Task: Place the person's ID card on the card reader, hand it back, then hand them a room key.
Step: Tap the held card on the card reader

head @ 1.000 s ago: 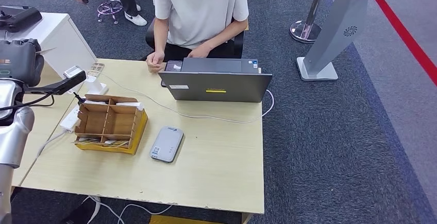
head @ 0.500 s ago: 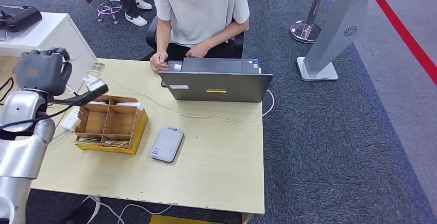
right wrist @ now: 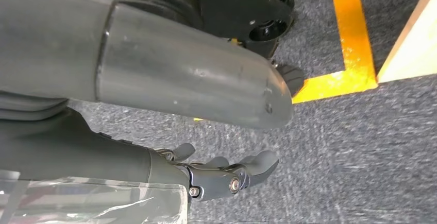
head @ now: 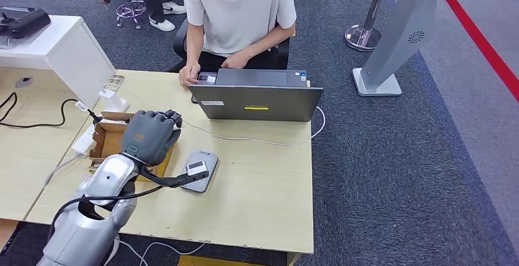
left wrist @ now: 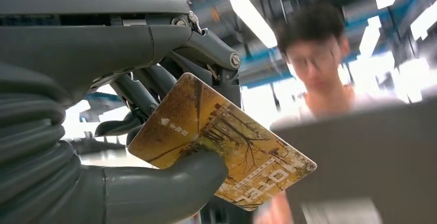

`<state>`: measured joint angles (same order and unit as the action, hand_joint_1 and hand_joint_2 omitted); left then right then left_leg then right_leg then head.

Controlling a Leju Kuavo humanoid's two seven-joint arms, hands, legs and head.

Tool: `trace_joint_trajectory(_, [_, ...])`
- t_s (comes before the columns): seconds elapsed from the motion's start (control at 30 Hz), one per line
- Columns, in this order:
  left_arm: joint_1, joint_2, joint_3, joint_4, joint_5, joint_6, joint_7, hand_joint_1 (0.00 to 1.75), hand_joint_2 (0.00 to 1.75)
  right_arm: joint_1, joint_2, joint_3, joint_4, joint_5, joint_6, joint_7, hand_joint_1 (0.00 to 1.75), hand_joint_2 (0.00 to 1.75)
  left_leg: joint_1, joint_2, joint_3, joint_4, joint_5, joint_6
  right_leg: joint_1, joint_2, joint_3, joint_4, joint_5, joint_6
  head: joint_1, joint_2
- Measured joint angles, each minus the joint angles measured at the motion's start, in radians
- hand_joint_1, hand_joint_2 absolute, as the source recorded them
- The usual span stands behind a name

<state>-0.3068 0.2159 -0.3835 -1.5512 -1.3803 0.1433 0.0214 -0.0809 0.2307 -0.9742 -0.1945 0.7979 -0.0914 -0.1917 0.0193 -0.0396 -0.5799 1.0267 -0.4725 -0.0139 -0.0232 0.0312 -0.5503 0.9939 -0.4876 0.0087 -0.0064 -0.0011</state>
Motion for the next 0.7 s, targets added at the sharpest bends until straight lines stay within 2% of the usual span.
trace_joint_trajectory(0.1, [-0.001,-0.008,-0.031,0.025,0.076,-0.16,0.025,1.75,1.75,0.001,0.001,-0.001,0.0,0.005,-0.004,0.018,0.0,0.0,0.0,0.0,0.0,0.0,0.0,0.0,0.0,0.0,0.0,0.0,0.0,0.0,0.0,0.0])
trace_joint_trajectory(0.2, [-0.012,-0.012,-0.057,0.081,0.102,-0.232,0.067,1.75,1.75,0.0,0.001,-0.001,0.0,0.009,-0.003,0.027,0.0,0.0,0.0,0.0,0.0,0.0,0.0,0.0,0.0,0.0,0.0,0.0,0.0,0.0,0.0,0.0])
trace_joint_trajectory(0.43, [-0.022,-0.017,-0.089,0.176,0.104,-0.286,0.136,1.75,1.75,0.001,0.001,-0.001,0.0,0.02,-0.003,0.035,0.0,0.0,0.0,0.0,0.0,0.0,0.0,0.0,0.0,0.0,0.0,0.0,0.0,0.0,0.0,0.0])
trace_joint_trajectory(0.7, [-0.033,-0.022,-0.101,0.216,0.103,-0.323,0.168,1.75,1.75,0.001,0.001,-0.001,0.0,0.042,-0.018,0.047,0.0,0.0,0.0,0.0,0.0,0.0,0.0,0.0,0.0,0.0,0.0,0.0,0.0,0.0,0.0,0.0])
